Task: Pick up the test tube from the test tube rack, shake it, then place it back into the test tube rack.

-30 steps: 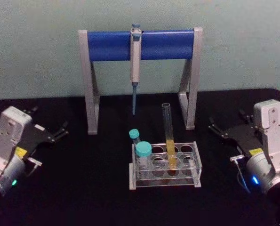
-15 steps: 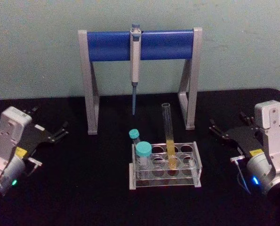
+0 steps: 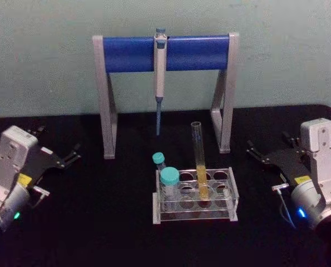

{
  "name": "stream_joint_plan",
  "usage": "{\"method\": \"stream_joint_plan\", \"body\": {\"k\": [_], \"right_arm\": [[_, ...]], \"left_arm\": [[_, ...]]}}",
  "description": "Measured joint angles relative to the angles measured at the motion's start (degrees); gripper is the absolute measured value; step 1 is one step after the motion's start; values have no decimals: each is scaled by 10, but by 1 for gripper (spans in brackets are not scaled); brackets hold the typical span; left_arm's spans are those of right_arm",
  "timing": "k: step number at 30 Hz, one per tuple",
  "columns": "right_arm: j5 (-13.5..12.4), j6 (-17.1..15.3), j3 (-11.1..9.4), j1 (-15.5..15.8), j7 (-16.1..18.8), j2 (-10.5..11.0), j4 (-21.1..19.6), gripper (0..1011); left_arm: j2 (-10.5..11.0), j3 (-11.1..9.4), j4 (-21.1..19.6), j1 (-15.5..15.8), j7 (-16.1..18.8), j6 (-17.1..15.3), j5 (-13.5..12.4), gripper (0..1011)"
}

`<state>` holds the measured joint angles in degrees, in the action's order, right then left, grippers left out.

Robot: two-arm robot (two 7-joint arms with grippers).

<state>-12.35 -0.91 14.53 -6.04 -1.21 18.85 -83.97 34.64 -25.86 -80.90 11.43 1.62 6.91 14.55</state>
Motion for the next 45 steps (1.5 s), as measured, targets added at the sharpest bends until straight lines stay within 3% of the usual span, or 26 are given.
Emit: {"method": "stream_joint_plan", "body": {"k": [45], "right_arm": [[0,0,0,0,0,1,0,1000]], "left_arm": [[0,0,0,0,0,0,0,1001]]}}
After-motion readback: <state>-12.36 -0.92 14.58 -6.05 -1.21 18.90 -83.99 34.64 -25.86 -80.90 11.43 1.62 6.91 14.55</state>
